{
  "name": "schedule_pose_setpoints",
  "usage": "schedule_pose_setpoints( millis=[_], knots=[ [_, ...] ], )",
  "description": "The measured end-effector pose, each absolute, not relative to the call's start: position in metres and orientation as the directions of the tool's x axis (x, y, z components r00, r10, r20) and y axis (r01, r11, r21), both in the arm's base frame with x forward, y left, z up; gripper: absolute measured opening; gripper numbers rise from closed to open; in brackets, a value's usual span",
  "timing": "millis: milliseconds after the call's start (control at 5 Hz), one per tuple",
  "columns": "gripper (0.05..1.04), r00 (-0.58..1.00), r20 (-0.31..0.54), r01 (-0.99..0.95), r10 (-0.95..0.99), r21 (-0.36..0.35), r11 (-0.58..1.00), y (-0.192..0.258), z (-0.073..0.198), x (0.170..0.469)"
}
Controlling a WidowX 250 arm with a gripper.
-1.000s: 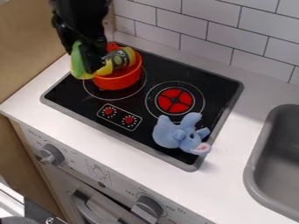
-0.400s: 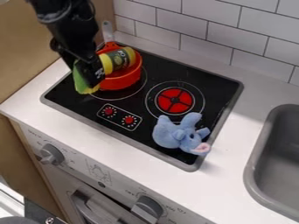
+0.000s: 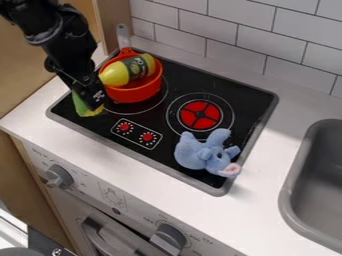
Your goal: Move the corn to the bottom left of the burner
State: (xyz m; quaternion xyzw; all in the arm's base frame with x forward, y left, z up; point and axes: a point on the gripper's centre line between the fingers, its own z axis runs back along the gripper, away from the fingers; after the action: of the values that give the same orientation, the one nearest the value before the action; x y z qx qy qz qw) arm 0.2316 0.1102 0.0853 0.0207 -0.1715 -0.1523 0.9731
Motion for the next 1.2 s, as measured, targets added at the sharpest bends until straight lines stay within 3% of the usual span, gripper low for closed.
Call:
schedule_pose_setpoints(
  millis=[800,1200],
  knots=[
    [0.675,0.847,0.404,0.328,-0.347,0.118,0.937,0.145,0.048,0.235],
    [0.675,0.821,0.440,0.328,-0.364,0.157,0.931,0.161,0.044,0.246]
  ],
)
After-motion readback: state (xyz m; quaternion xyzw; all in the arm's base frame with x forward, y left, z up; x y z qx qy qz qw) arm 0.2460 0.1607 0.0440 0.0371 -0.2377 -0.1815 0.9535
